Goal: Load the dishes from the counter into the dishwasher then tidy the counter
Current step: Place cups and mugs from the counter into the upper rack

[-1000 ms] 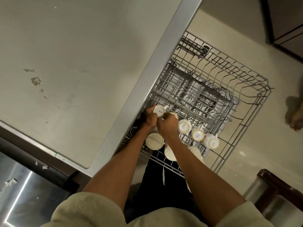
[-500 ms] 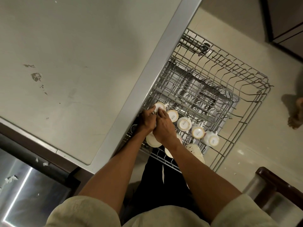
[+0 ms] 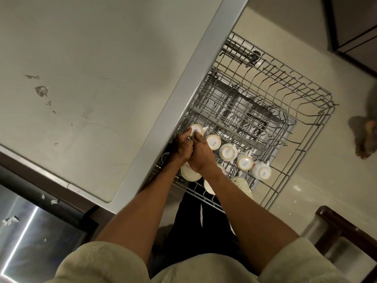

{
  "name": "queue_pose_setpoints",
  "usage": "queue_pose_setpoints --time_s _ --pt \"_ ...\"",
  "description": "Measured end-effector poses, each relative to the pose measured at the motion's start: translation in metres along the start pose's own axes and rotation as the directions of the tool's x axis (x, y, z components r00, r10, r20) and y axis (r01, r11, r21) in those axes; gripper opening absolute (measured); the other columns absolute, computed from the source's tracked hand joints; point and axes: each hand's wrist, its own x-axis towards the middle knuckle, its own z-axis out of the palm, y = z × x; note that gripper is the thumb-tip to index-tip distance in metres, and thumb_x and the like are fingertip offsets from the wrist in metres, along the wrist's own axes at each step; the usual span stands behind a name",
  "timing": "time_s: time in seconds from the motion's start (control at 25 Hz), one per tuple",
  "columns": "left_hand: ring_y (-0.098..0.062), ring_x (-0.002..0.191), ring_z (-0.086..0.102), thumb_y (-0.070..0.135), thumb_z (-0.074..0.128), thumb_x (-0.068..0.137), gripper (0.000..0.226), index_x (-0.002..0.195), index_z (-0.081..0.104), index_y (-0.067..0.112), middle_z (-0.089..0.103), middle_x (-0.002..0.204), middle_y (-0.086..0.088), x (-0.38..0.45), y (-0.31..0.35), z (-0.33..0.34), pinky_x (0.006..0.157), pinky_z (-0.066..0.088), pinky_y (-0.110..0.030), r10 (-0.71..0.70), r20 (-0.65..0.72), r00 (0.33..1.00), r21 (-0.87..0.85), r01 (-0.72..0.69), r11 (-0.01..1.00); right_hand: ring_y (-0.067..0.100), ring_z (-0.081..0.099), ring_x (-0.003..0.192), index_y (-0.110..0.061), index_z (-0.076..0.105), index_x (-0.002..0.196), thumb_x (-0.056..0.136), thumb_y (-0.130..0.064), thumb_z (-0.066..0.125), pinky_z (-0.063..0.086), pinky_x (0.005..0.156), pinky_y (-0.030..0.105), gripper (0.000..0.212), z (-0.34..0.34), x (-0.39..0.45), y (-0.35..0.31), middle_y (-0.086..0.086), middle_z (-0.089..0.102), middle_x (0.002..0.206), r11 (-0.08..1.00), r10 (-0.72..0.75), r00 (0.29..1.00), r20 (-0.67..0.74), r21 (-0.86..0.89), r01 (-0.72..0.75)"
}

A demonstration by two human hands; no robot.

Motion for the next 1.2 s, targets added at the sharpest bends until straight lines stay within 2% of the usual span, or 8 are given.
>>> queue_pose_setpoints --time_s 0.08,0.24,0.4,0.6,0.68,0.88,1.08,1.2 --pt "-0.027 0.139 0.041 0.019 0.037 0.068 0.079 0.146 0.044 0.006 0.043 0.151 -0.015 -0.001 0.001 0.000 0.114 0.038 -0.045 0.004 0.020 1.000 0.006 -0.005 1.000 0.021 0.011 0.154 -0.005 0.032 0.155 0.096 -0.015 0.058 0.004 0.126 0.031 0.064 -0.003 -0.002 0.001 0.013 0.028 0.162 1.000 0.000 1.000 0.007 0.003 0.000" --pt "-0.027 0.138 0.043 0.018 0.039 0.071 0.075 0.145 0.046 0.007 0.047 0.149 -0.014 0.002 0.001 0.002 0.114 0.038 -0.046 0.022 -0.018 1.000 0.009 -0.022 1.000 0.022 0.019 0.153 -0.003 0.041 0.150 0.094 -0.016 0.060 0.018 0.124 0.035 0.060 0.000 0.001 0.005 0.014 0.042 0.155 1.000 -0.010 1.000 -0.001 -0.011 0.010" --pt "-0.024 0.146 0.031 0.003 0.040 0.094 0.053 0.147 0.042 0.005 0.036 0.156 -0.011 -0.001 0.003 0.002 0.121 0.026 -0.039 0.083 -0.018 0.996 0.137 -0.080 0.987 0.027 0.023 0.152 0.002 0.044 0.147 0.096 -0.020 0.053 0.016 0.125 0.038 0.056 0.003 -0.003 0.006 0.020 0.044 0.153 0.986 -0.043 0.999 -0.003 -0.162 0.042" --pt "-0.020 0.150 0.022 0.009 0.034 0.102 0.051 0.152 0.035 0.014 0.024 0.163 -0.001 0.001 -0.005 0.001 0.121 0.018 -0.032 0.091 0.079 0.993 0.381 -0.114 0.917 0.028 0.007 0.155 0.000 0.019 0.157 0.103 -0.029 0.033 0.004 0.126 0.040 0.062 -0.006 -0.008 0.006 0.020 0.019 0.163 0.885 -0.127 0.981 0.144 -0.431 0.178" --pt "-0.020 0.150 0.019 0.011 0.033 0.102 0.051 0.153 0.032 0.016 0.020 0.164 0.001 -0.001 -0.004 0.000 0.121 0.016 -0.033 0.090 0.092 0.992 0.407 -0.120 0.906 0.026 0.006 0.155 0.000 0.018 0.157 0.102 -0.026 0.034 0.003 0.126 0.038 0.063 -0.011 -0.010 0.006 0.018 0.019 0.164 0.888 -0.114 0.983 0.143 -0.428 0.165" --pt "-0.019 0.152 0.014 0.006 0.036 0.101 0.054 0.155 0.027 0.011 0.015 0.165 -0.002 -0.023 -0.003 -0.001 0.120 0.012 -0.029 0.146 0.115 0.983 0.472 -0.184 0.862 0.027 0.015 0.154 0.003 0.030 0.153 0.092 -0.015 0.049 0.011 0.126 0.036 0.067 -0.032 -0.036 -0.001 0.022 0.029 0.160 0.968 -0.096 0.995 0.025 -0.231 0.099" --pt "-0.019 0.153 0.008 -0.005 0.037 0.095 0.065 0.156 0.022 0.011 0.011 0.165 -0.003 -0.061 0.000 0.009 0.124 0.007 -0.032 0.236 0.168 0.957 0.531 -0.290 0.796 0.027 0.003 0.155 -0.001 0.011 0.158 0.096 -0.022 0.049 0.003 0.126 0.036 0.076 -0.070 -0.072 -0.011 0.018 0.007 0.166 0.922 -0.092 0.994 0.063 -0.370 0.109" --pt "-0.019 0.153 0.008 -0.001 0.040 0.095 0.066 0.156 0.020 0.010 0.011 0.165 -0.005 -0.090 0.006 0.011 0.124 0.008 -0.032 0.317 0.181 0.931 0.534 -0.364 0.763 0.028 0.003 0.155 -0.003 0.012 0.158 0.095 -0.022 0.051 0.004 0.127 0.038 0.077 -0.090 -0.092 -0.014 0.019 0.007 0.166 0.919 -0.123 0.992 0.014 -0.377 0.119"
